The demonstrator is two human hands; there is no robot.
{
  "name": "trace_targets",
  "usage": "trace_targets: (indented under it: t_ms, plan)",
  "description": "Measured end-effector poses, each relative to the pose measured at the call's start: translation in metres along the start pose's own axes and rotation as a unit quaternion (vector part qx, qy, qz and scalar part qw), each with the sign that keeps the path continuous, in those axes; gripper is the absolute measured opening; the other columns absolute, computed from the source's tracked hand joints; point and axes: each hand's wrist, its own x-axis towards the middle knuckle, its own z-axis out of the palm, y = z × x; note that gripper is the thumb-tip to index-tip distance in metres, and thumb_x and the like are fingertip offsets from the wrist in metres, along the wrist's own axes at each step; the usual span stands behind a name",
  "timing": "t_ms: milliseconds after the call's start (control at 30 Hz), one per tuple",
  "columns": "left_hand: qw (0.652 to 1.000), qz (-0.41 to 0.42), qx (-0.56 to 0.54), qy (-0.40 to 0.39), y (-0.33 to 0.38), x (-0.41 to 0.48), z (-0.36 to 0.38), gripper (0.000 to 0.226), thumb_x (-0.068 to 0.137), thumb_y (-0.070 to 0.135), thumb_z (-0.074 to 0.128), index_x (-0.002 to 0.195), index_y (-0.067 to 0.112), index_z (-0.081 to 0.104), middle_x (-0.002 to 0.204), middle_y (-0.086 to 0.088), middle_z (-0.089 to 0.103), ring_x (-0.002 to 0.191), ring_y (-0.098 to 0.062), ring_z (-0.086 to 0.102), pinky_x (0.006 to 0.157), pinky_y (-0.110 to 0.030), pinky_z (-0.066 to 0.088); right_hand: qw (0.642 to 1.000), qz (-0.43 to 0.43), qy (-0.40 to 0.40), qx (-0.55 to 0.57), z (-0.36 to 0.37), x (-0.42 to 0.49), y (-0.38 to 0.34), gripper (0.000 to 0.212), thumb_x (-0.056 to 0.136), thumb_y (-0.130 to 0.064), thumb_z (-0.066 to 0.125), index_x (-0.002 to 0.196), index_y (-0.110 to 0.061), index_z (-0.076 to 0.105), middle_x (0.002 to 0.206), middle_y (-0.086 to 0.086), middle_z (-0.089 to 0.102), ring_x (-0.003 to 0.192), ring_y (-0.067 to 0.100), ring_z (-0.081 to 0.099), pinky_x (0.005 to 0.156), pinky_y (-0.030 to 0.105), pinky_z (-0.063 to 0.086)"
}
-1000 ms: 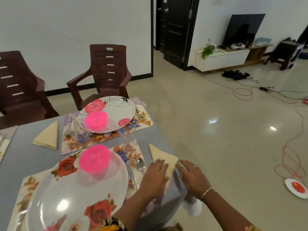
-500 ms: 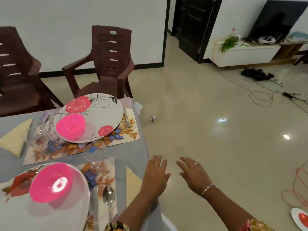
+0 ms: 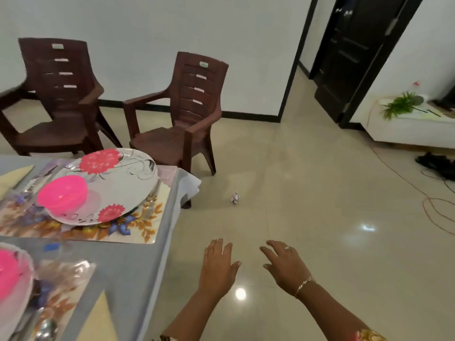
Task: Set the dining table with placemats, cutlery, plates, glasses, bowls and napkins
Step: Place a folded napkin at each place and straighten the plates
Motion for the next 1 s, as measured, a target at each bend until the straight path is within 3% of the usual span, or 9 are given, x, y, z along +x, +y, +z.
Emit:
trace_targets:
  t_ms: [67,133,300,433,567,633,733,900,1000]
  plan:
    - [1.0,-0.024,-0.005,-0.007,0.029,0.019,0.005,0.054,0.097,0.042,0.042,0.142,0.013,0.036,0.15,-0.014,0.028,0.142,-0.029,0.022,0.116,-0.037,0.016,1.0,-0.014,0.006,0.008,-0.003,0.006,0.038,0.073,0.044,-0.035,0.09,0.103,-0.024,0.048,0.095,0.001,0.07,0.082,0.018,0.069,0.06,0.027,0.055]
    - [0.998,-0.052,-0.006,-0.017,0.05,0.041,0.005,0.056,0.099,0.044,0.033,0.146,0.015,0.025,0.155,-0.01,0.018,0.145,-0.024,0.01,0.117,-0.034,0.006,0.999,-0.031,0.0,0.01,-0.004,0.021,0.071,0.073,0.043,-0.035,0.09,0.102,-0.023,0.049,0.095,0.001,0.069,0.082,0.019,0.069,0.06,0.027,0.055]
    - [0.996,-0.057,-0.039,0.054,0.061,0.105,-0.002,0.05,0.092,0.037,0.049,0.131,0.006,0.051,0.138,-0.017,0.045,0.131,-0.035,0.04,0.109,-0.041,0.031,0.997,-0.071,0.006,0.021,0.009,0.085,0.125,0.066,0.042,-0.034,0.09,0.099,-0.022,0.059,0.094,0.001,0.068,0.08,0.019,0.069,0.059,0.028,0.055]
    - [0.989,-0.093,-0.079,0.081,0.049,0.175,-0.009,0.049,0.093,0.038,0.047,0.132,0.007,0.05,0.139,-0.014,0.043,0.133,-0.031,0.038,0.111,-0.038,0.03,0.991,-0.126,0.03,0.016,0.023,0.165,0.156,0.072,0.044,-0.037,0.089,0.102,-0.022,0.05,0.095,0.003,0.069,0.081,0.02,0.069,0.058,0.028,0.054]
    - [0.983,-0.124,-0.088,0.103,0.024,0.258,-0.011,0.051,0.088,0.044,0.04,0.113,0.006,0.064,0.117,-0.016,0.062,0.11,-0.034,0.06,0.091,-0.039,0.049,0.982,-0.182,0.045,0.016,0.035,0.255,0.178,0.072,0.045,-0.039,0.089,0.103,-0.024,0.049,0.096,0.001,0.069,0.083,0.019,0.068,0.059,0.026,0.054]
    - [0.98,-0.141,-0.076,0.121,0.009,0.299,-0.022,0.048,0.092,0.043,0.041,0.12,0.008,0.059,0.125,-0.013,0.057,0.119,-0.032,0.055,0.097,-0.036,0.045,0.977,-0.207,0.048,0.028,0.037,0.3,0.185,0.072,0.045,-0.04,0.088,0.103,-0.025,0.048,0.095,-0.001,0.068,0.081,0.017,0.068,0.059,0.025,0.053]
    - [0.973,-0.18,-0.066,0.125,-0.016,0.349,-0.04,0.048,0.097,0.039,0.042,0.139,0.016,0.039,0.146,-0.004,0.035,0.139,-0.019,0.027,0.114,-0.028,0.021,0.967,-0.246,0.058,0.038,0.042,0.367,0.19,0.071,0.046,-0.039,0.088,0.103,-0.025,0.047,0.095,-0.002,0.068,0.08,0.015,0.068,0.059,0.025,0.053]
    - [0.957,-0.25,-0.043,0.142,-0.06,0.402,-0.064,0.051,0.096,0.038,0.044,0.14,0.014,0.038,0.147,-0.007,0.033,0.139,-0.021,0.025,0.115,-0.029,0.018,0.951,-0.295,0.053,0.077,0.055,0.477,0.179,0.073,0.044,-0.038,0.089,0.102,-0.025,0.047,0.093,-0.002,0.067,0.079,0.016,0.068,0.06,0.025,0.053]
    - [0.936,-0.304,-0.022,0.174,-0.092,0.423,-0.075,0.052,0.097,0.04,0.041,0.143,0.016,0.034,0.149,-0.005,0.03,0.139,-0.019,0.024,0.116,-0.03,0.018,0.929,-0.354,0.057,0.09,0.066,0.541,0.16,0.066,0.043,-0.036,0.09,0.099,-0.023,0.057,0.091,0.0,0.067,0.074,0.016,0.067,0.058,0.024,0.053]
